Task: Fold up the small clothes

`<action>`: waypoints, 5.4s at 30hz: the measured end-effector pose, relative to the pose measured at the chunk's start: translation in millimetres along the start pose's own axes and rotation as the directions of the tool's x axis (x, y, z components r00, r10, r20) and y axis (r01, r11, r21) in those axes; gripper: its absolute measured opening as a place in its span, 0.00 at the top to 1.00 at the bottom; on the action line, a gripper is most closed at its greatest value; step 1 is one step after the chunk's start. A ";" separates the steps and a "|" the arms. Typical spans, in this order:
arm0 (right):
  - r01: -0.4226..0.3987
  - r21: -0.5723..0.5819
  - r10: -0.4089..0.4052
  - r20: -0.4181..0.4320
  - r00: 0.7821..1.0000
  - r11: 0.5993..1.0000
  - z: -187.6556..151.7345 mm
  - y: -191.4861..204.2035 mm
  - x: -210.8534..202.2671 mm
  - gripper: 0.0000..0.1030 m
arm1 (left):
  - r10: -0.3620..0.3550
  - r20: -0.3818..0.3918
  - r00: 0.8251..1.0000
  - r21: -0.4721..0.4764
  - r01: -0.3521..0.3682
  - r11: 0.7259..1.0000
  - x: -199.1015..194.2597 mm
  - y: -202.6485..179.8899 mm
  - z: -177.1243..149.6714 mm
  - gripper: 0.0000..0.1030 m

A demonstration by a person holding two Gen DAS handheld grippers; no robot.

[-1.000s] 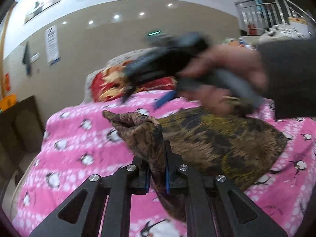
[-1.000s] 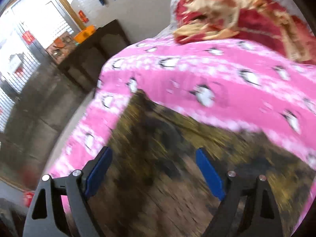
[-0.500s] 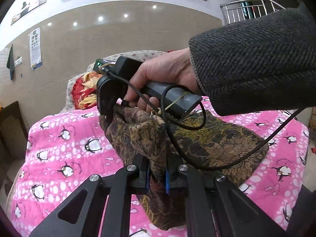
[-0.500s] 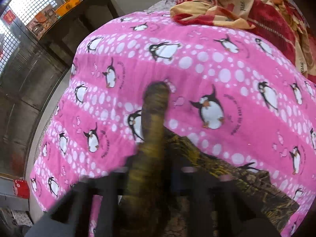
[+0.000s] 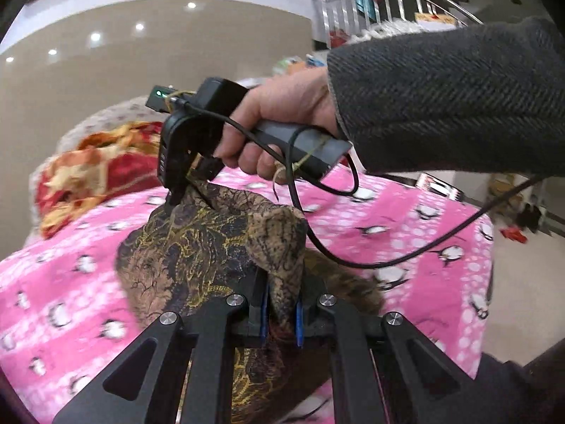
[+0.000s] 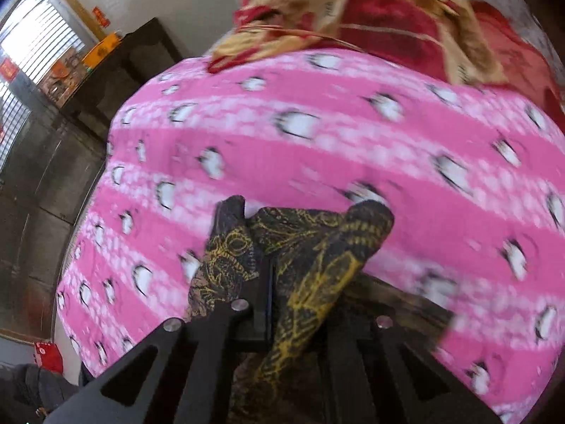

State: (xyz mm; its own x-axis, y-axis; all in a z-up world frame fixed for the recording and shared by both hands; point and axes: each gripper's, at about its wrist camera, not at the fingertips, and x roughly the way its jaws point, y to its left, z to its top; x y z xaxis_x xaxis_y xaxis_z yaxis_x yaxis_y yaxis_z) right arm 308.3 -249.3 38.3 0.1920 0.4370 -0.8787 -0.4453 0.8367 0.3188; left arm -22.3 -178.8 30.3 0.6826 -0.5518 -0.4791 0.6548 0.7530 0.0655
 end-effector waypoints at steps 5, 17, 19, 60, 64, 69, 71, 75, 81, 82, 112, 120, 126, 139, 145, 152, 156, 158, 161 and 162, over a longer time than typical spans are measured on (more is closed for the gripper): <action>-0.038 0.122 0.041 -0.024 0.999 0.992 -36.6 -73.4 14.5 0.95 | -0.073 -0.152 0.986 0.005 0.075 0.997 59.1 -33.7 -14.3 1.00; -0.164 0.186 0.106 0.286 0.952 0.969 -136.4 -99.2 -60.3 0.68 | -0.174 -0.162 0.971 -0.236 0.133 0.963 -14.8 9.5 -31.3 0.99; -0.086 0.043 0.068 0.314 0.947 0.995 -161.1 -63.4 -82.3 0.68 | -0.081 -0.146 0.986 -0.316 0.031 0.948 -26.4 42.3 -42.7 0.99; 0.276 0.350 -0.379 0.270 0.885 0.895 -102.3 -56.4 24.2 0.71 | 0.168 -0.291 0.942 -0.597 -0.316 0.738 163.1 181.1 -12.2 0.95; 0.212 0.376 -0.332 0.289 0.898 0.902 -108.8 -66.6 22.1 0.70 | 0.165 -0.290 0.943 -0.601 -0.314 0.735 164.4 182.7 -14.5 0.95; 0.119 0.409 -0.262 0.313 0.913 0.905 -107.6 -78.2 30.8 0.69 | 0.160 -0.286 0.945 -0.613 -0.309 0.727 162.6 183.2 -17.0 0.94; 0.106 0.415 -0.252 0.316 0.915 0.904 -107.3 -80.9 34.2 0.69 | 0.162 -0.288 0.944 -0.610 -0.312 0.728 162.9 182.7 -15.6 0.94; 0.107 0.415 -0.253 0.315 0.915 0.903 -108.0 -80.4 33.9 0.69 | 0.159 -0.285 0.945 -0.614 -0.307 0.727 162.7 182.9 -15.8 0.94; 0.108 0.415 -0.254 0.315 0.914 0.903 -107.7 -80.2 33.9 0.69 | 0.155 -0.280 0.947 -0.621 -0.302 0.723 162.1 183.7 -16.0 0.94; 0.106 0.415 -0.253 0.316 0.914 0.903 -107.9 -80.4 34.0 0.69 | 0.155 -0.281 0.947 -0.621 -0.303 0.723 162.2 183.7 -16.1 0.94; -0.346 0.209 0.264 0.340 0.903 0.915 -192.6 -122.5 5.7 0.22 | -0.215 -0.120 0.969 -0.742 0.057 0.668 79.2 170.2 -73.6 0.38; -0.435 0.119 0.378 0.326 0.866 0.893 -155.2 -121.0 34.3 0.52 | -0.165 -0.087 0.982 -0.703 0.057 0.709 76.7 161.6 -82.0 0.37; -0.467 0.172 0.389 0.353 0.851 0.867 -161.3 -133.3 37.0 0.58 | -0.168 -0.072 0.983 -0.710 0.068 0.701 76.9 163.3 -82.8 0.37; -0.401 0.179 0.328 0.336 0.883 0.898 -157.9 -124.4 37.2 0.63 | -0.028 -0.179 0.983 -0.704 -0.109 0.702 67.3 160.2 -76.2 1.00; -0.337 0.254 0.242 0.342 0.908 0.906 -155.8 -102.7 27.3 0.75 | 0.040 -0.163 0.986 -0.627 -0.135 0.767 44.1 158.0 -55.6 1.00; -0.432 0.290 0.324 0.354 0.877 0.854 -139.0 -71.9 56.5 0.76 | 0.093 -0.137 0.986 -0.669 -0.162 0.726 -3.6 208.3 -74.1 1.00; -0.470 0.219 0.383 0.345 0.857 0.855 -108.0 -28.6 80.5 0.76 | 0.184 -0.166 0.969 -0.666 -0.248 0.704 -38.2 242.0 -97.6 1.00; -0.466 0.152 0.399 0.332 0.855 0.871 -94.8 -1.8 93.6 0.76 | 0.200 -0.198 0.960 -0.669 -0.281 0.688 -46.9 258.3 -115.8 1.00; -0.412 0.105 0.357 0.340 0.870 0.905 -95.3 17.3 112.2 0.73 | 0.177 -0.242 0.954 -0.650 -0.295 0.700 -35.1 263.5 -134.3 1.00; -0.428 0.112 0.366 0.357 0.860 0.897 -98.3 14.5 111.8 0.73 | 0.167 -0.251 0.954 -0.648 -0.294 0.702 -30.0 262.4 -136.2 1.00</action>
State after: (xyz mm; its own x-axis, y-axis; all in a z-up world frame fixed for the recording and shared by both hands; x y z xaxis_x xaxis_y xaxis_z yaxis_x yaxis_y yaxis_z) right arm 237.2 -220.8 -90.2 0.3140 0.7995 -0.5121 -0.3835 0.6002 0.7019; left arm 84.8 84.1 -57.3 0.6790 -0.3105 -0.6653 0.0491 0.9233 -0.3808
